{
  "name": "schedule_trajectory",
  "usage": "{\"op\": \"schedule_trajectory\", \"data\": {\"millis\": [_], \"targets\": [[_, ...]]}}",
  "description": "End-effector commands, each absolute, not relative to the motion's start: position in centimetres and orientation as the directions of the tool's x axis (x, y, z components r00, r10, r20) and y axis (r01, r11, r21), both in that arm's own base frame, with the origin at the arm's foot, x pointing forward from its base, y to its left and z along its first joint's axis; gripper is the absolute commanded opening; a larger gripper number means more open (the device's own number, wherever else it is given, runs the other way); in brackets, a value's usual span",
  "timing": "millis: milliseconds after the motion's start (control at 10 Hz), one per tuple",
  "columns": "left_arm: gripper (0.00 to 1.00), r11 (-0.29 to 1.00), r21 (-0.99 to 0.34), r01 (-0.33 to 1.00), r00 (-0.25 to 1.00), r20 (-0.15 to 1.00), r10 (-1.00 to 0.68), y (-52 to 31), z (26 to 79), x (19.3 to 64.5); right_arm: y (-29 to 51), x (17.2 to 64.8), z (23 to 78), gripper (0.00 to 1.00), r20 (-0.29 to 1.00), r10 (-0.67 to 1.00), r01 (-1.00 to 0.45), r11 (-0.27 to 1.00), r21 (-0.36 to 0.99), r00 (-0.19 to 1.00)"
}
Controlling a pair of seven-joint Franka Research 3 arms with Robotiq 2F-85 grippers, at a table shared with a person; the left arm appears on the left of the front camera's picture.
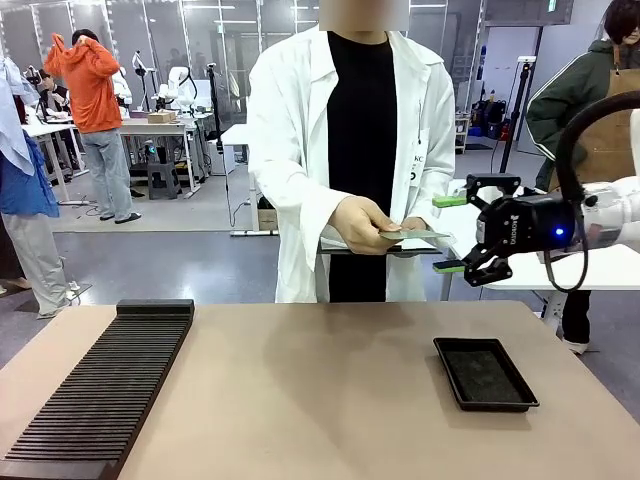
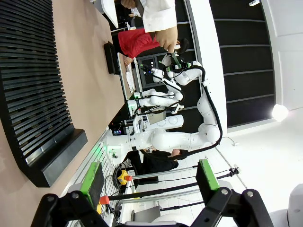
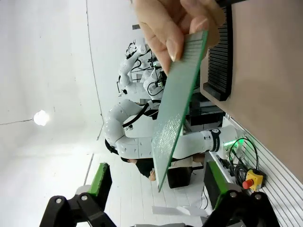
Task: Inspect the PCB.
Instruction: Pick up the Blank PCB that the human is holding.
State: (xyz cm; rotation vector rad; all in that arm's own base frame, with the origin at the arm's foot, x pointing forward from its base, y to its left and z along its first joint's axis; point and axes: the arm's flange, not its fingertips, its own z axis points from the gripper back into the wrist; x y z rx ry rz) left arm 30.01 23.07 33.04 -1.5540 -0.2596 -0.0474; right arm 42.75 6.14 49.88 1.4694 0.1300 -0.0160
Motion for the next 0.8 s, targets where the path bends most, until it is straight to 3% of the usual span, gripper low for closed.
{"op": "schedule_trajectory", "data": {"millis": [0, 400, 500, 600, 700], "targets": [[1.0, 0.027, -0.98, 0.195, 0.971, 0.197, 0.136, 23.1, 33.1, 30.1, 7.6, 44.2, 50.3, 1.0, -0.134, 0.067, 0.128, 0.087, 0.988, 0.989], [1.0, 0.027, -0.98, 0.195, 0.971, 0.197, 0.136, 23.1, 33.1, 30.1, 9.1, 45.0, 49.6, 1.0, -0.168, 0.053, 0.163, 0.075, 0.984, 0.984], [1.0, 0.027, -0.98, 0.195, 0.971, 0.197, 0.136, 23.1, 33.1, 30.1, 9.2, 45.1, 49.4, 0.82, -0.165, 0.056, 0.162, 0.067, 0.985, 0.985], [1.0, 0.027, -0.98, 0.195, 0.971, 0.197, 0.136, 23.1, 33.1, 30.1, 9.4, 45.0, 49.3, 0.43, -0.158, 0.06, 0.154, 0.063, 0.986, 0.986], [1.0, 0.027, -0.98, 0.195, 0.971, 0.197, 0.136, 23.1, 33.1, 30.1, 9.6, 45.0, 49.3, 0.25, -0.157, 0.056, 0.154, 0.058, 0.986, 0.986]]}}
